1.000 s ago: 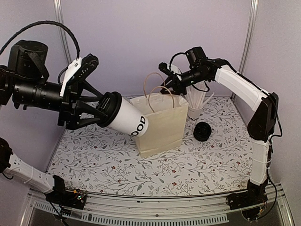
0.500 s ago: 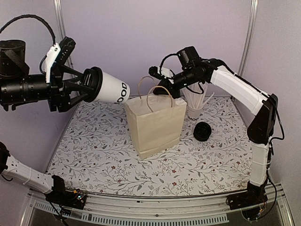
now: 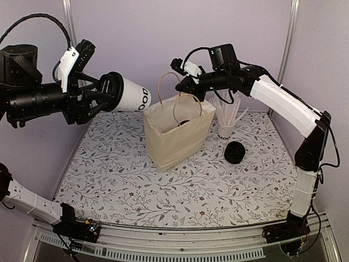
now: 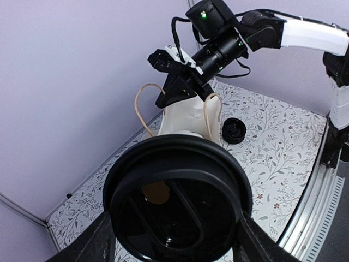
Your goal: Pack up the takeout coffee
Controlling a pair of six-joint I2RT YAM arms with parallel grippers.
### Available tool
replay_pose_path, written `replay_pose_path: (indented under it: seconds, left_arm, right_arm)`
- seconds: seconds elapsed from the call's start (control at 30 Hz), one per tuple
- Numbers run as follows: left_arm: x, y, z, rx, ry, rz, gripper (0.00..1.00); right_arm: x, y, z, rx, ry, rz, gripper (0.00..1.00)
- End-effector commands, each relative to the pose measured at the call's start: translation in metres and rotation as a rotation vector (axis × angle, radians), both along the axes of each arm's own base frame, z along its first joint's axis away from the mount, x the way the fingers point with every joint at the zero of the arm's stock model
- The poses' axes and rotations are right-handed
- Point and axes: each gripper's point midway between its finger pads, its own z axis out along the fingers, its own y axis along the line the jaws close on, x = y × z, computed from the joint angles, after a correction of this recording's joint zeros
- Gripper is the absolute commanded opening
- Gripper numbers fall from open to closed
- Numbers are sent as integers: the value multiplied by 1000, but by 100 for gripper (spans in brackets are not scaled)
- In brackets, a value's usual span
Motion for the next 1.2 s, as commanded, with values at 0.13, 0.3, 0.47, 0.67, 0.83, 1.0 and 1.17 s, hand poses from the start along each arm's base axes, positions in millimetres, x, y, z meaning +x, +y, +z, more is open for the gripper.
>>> replay_pose_path:
  seconds: [0.13, 0.3, 0.47, 0.67, 0.83, 1.0, 1.17]
  left_arm:
    - [15, -10, -14, 41, 24, 54, 55]
    - [20, -20, -31, 89, 57, 44, 54]
    - [19, -23, -43, 116, 82, 27, 54]
    - [18, -22, -58, 131, 119, 35, 53]
    - [8, -35, -83, 144, 172, -41, 50]
    - [-6, -40, -89, 106, 205, -107, 45]
    - [-27, -47, -87, 57, 216, -213, 46]
  right_arm:
    - [-10, 1, 11, 78, 53, 0, 0]
    - [-41, -5, -22, 15, 161, 61, 0]
    - [-89, -12, -40, -16, 236, 172, 0]
    - [-129, -19, -33, -5, 302, 272, 0]
    - [-138, -20, -41, -1, 375, 288, 0]
    - [-142, -18, -47, -1, 435, 294, 0]
    - [-151, -20, -58, -13, 494, 313, 0]
